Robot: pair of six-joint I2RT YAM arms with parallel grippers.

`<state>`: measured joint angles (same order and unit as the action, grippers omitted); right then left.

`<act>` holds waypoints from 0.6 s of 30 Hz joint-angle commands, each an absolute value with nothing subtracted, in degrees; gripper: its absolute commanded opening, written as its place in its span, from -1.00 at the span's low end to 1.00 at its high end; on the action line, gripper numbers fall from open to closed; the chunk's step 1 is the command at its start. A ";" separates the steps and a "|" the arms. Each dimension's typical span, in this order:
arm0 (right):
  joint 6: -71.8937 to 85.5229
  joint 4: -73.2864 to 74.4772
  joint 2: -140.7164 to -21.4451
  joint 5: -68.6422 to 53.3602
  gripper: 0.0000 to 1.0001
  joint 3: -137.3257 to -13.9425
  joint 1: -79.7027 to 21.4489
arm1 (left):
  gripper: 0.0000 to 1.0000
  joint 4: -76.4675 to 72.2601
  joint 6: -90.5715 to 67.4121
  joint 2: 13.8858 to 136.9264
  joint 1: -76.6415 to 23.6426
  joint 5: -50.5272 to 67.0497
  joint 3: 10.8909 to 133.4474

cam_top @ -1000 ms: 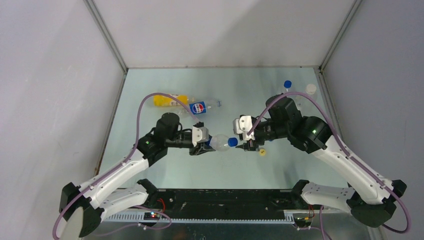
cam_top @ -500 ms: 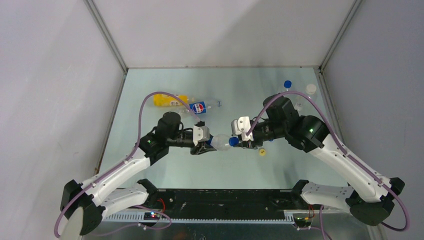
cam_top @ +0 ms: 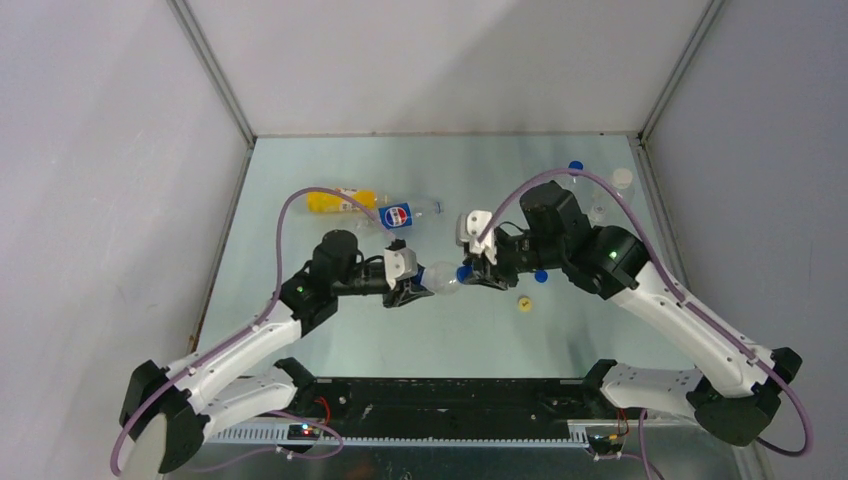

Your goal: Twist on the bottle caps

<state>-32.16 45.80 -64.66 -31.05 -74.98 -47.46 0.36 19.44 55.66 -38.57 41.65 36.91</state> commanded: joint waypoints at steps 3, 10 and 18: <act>-5.59 39.57 -68.77 -19.93 -1.00 -76.01 -47.43 | -1.00 -19.60 15.67 49.10 -41.24 26.62 32.47; 14.21 37.37 -69.04 -13.52 -1.00 -77.77 -47.03 | -1.00 -26.71 16.01 46.93 -44.23 12.83 26.10; 16.16 27.55 -64.49 -8.86 0.24 -76.08 -47.36 | -1.00 -33.73 6.93 49.97 -44.40 12.44 22.38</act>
<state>13.34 34.89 -67.51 -12.32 -75.68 -47.18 -24.32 12.97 48.99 -44.40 15.35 22.55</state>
